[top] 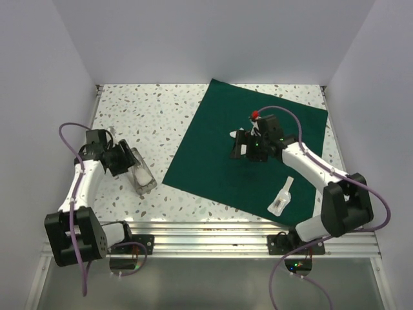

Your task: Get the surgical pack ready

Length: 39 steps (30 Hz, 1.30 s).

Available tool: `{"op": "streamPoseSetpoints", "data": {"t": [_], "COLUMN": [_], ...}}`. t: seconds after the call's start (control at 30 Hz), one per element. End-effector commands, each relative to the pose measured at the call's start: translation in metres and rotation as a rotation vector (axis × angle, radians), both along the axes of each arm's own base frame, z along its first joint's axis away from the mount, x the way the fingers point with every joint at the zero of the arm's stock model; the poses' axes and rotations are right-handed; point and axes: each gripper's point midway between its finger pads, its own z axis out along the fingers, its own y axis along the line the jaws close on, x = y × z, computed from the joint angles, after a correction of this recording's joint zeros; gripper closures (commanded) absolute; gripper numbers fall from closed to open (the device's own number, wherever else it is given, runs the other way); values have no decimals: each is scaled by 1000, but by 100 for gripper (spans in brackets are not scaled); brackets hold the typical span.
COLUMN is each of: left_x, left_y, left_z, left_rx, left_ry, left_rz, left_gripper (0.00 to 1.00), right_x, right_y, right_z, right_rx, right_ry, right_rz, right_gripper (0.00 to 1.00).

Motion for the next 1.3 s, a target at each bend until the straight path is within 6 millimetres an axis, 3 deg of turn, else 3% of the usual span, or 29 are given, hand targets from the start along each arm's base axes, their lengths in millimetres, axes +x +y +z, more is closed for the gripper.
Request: {"op": "streamPoseSetpoints", "data": {"t": [0.0,0.1,0.17,0.2,0.33,0.4,0.43,0.5,0.8,0.9,1.27], "left_x": [15,24,27,23,27,25,26,27,38,38,40], "left_y": [15,8,-10,-21,-61,-77,-85,-95,-101,-102,-103], "left_z": [36,58,65,61,56,47,43,42,45,42,42], "left_rx": [70,52,-14,-53,-93,-121,-152,-172,-185,-192,-192], "left_ry": [-123,-262,-326,-334,-362,-337,-333,-339,-358,-346,-349], "left_rz": [73,46,-19,-56,-194,-246,-269,-298,-334,-337,-341], "left_gripper": [39,41,45,46,47,48,48,49,49,49,49], "right_x": [43,63,75,76,94,101,106,113,120,119,138], "right_y": [-20,-40,-51,-52,-61,-65,-63,-62,-66,-71,-83], "right_z": [-13,-32,-42,-53,-63,-68,-71,-74,-108,-116,-117], "right_rx": [70,54,59,60,88,102,128,147,159,160,181], "right_ry": [3,-4,1,33,-12,-16,-17,-29,51,75,46], "right_rz": [-195,-284,-324,-329,-361,-382,-385,-401,-499,-545,-619], "right_gripper": [8,12,17,20,28,35,44,46,52,60,72]}}
